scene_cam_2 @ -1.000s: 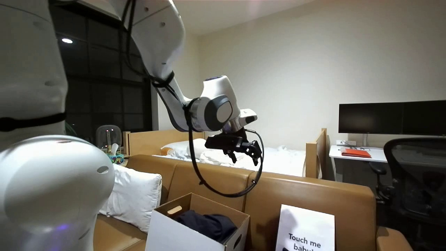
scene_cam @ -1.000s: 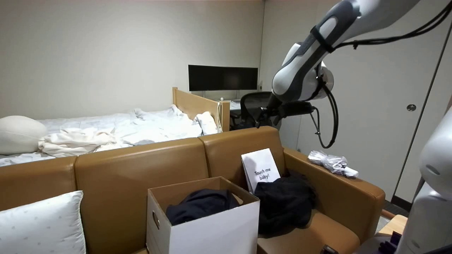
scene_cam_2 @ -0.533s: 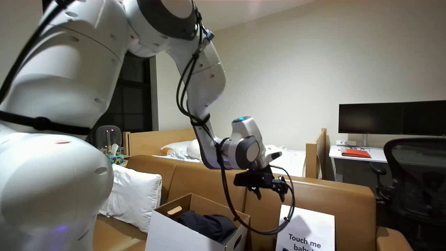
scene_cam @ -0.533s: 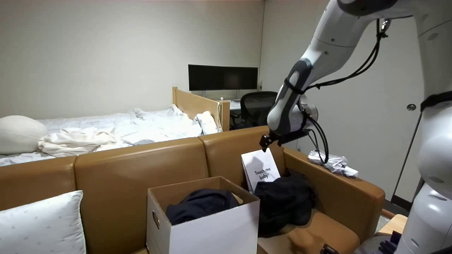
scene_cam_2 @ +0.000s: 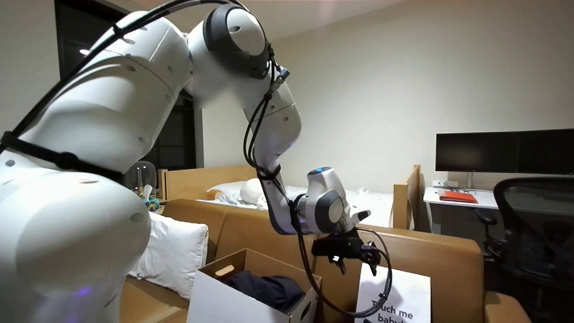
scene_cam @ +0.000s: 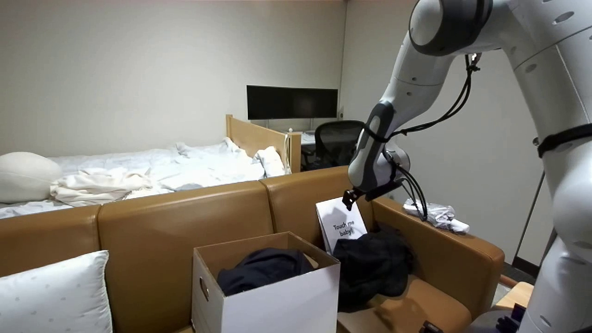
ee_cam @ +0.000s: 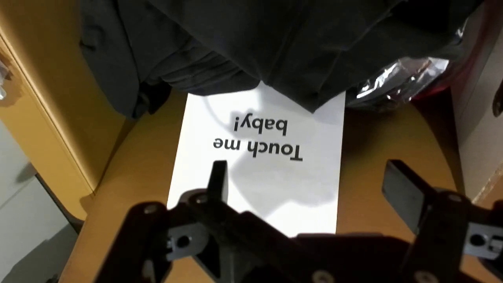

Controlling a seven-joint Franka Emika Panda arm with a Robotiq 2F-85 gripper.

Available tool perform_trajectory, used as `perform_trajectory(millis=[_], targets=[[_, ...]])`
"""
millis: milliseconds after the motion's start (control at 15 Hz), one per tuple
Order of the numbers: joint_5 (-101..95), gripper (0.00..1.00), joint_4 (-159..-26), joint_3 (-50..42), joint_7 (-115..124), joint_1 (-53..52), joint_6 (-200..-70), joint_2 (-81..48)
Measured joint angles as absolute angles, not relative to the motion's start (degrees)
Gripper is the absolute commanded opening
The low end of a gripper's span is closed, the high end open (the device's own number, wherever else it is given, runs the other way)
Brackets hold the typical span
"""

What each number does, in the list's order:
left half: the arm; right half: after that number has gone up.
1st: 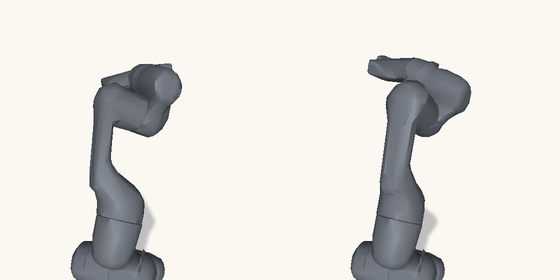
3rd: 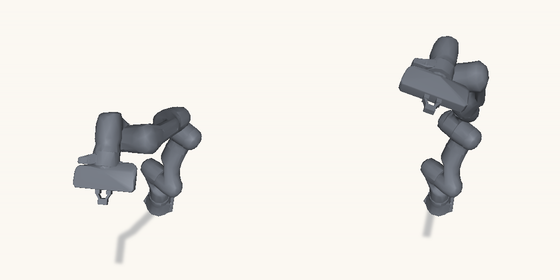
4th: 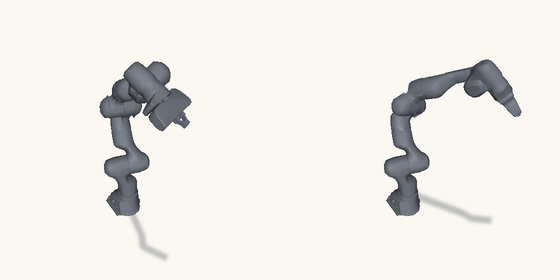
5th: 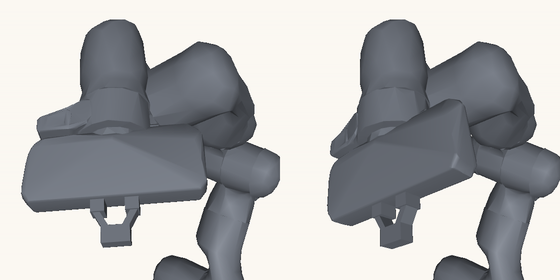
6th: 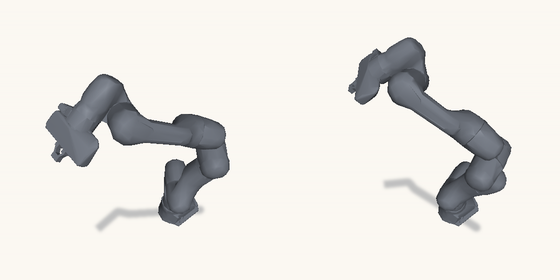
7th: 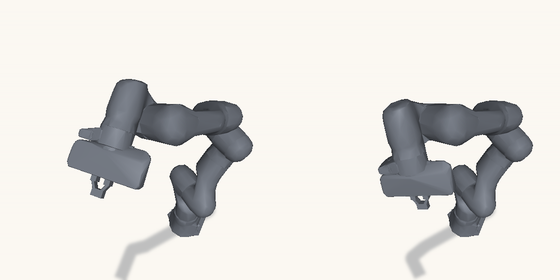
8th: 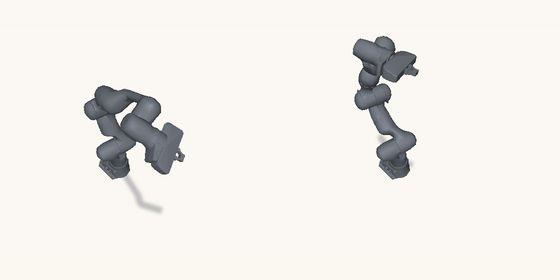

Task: Pick up the black cloth from the sofa and put it in the box

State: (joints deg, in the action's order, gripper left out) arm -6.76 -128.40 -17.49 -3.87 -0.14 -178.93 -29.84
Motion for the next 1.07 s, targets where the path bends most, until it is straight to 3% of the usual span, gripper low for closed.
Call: perform_trajectory(millis=[333,1067], targets=[[-6.5,1.0,-125.6,-31.1,7.1,-14.1,-176.9,-44.7],[17.8,1.0,-105.5,-27.0,25.6,-14.1,-181.9,-68.8]])
